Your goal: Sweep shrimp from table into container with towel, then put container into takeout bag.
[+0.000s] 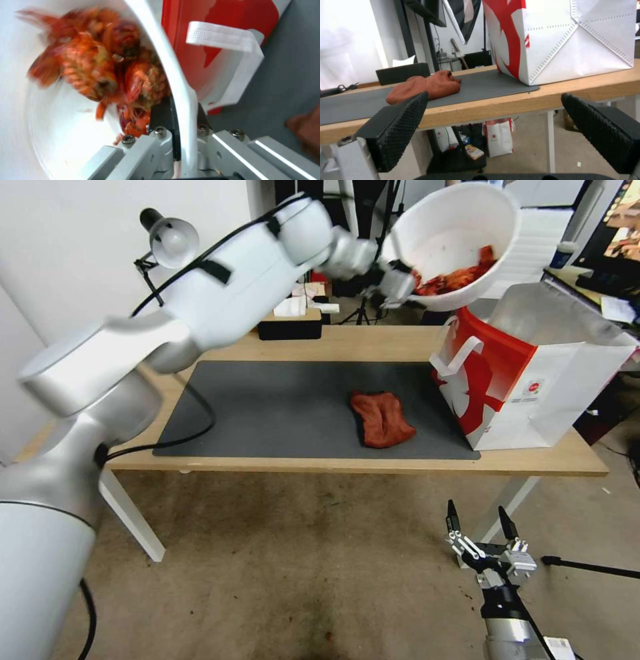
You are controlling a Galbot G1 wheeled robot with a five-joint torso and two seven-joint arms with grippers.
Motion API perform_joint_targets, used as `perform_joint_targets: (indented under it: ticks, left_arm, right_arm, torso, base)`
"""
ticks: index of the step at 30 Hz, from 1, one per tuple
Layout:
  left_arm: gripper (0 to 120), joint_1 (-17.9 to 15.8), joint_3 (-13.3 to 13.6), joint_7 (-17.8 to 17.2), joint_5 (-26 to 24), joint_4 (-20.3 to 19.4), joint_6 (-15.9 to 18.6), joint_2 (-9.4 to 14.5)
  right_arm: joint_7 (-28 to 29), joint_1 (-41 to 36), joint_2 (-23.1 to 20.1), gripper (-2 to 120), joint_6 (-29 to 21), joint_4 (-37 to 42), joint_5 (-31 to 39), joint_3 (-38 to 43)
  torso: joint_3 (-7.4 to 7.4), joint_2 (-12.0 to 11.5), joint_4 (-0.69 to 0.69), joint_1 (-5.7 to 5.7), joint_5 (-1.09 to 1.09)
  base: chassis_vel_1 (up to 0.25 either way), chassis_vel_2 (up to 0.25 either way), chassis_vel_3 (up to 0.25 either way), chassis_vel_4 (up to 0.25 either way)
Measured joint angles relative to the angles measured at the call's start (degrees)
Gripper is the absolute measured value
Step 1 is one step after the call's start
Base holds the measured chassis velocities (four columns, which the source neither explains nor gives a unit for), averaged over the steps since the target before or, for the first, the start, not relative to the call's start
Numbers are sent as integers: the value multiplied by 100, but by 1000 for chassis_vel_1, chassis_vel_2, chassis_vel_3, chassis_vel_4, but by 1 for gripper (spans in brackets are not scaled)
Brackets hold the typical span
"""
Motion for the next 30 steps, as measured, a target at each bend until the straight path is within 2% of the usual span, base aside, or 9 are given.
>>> perform_joint_targets:
  ticks: [2, 3, 5, 8, 14, 16, 20, 22, 30]
  left_arm:
    - [0, -22, 30, 2, -40, 222, 15, -238]
    - [0, -22, 30, 2, -40, 222, 15, -238]
    - [0, -76, 42, -59, -317, 420, 64, -483]
    - [0, -158, 213, -261, -594, 358, 216, -557]
    - [0, -180, 484, -461, -897, 126, 418, -557]
    - [0, -170, 744, -596, -1130, -76, 492, -545]
    - [0, -182, 900, -605, -1184, -134, 512, -532]
    - [0, -195, 1087, -576, -1184, -194, 529, -520]
    - [0, -171, 1208, -511, -1145, -314, 562, -509]
  right_arm:
    - [-10, -15, 17, 100, 14, 1, -19, -8]
    - [-10, -15, 17, 100, 14, 1, -19, -8]
    - [-20, -45, 27, 100, 49, 8, -23, -3]
    - [-23, -84, 27, 100, 100, -18, -22, 30]
    - [-26, -125, 9, 100, 153, -65, 0, 72]
    - [-27, -150, -24, 100, 176, -80, 29, 127]
    - [-27, -153, -41, 100, 191, -94, 48, 145]
    - [-27, -154, -41, 100, 205, -102, 55, 142]
    - [-30, -155, -84, 100, 246, -127, 101, 153]
  torso:
    - [1, 0, 1, 1, -1]
    - [1, 0, 1, 1, -1]
    - [1, 0, 2, 1, -2]
    - [0, 0, 1, 0, -2]
    - [1, 0, 2, 1, -2]
    - [0, 0, 1, 0, -2]
    - [1, 0, 2, 0, -3]
    - [1, 0, 2, 1, -3]
    - [0, 0, 2, 0, -3]
  base:
    - [0, 0, 0, 0]
    - [0, 0, 0, 0]
    - [0, 0, 0, 0]
    - [0, 0, 0, 0]
    - [0, 0, 0, 0]
    - [0, 0, 0, 0]
    - [0, 0, 0, 0]
    - [0, 0, 0, 0]
    - [0, 0, 0, 0]
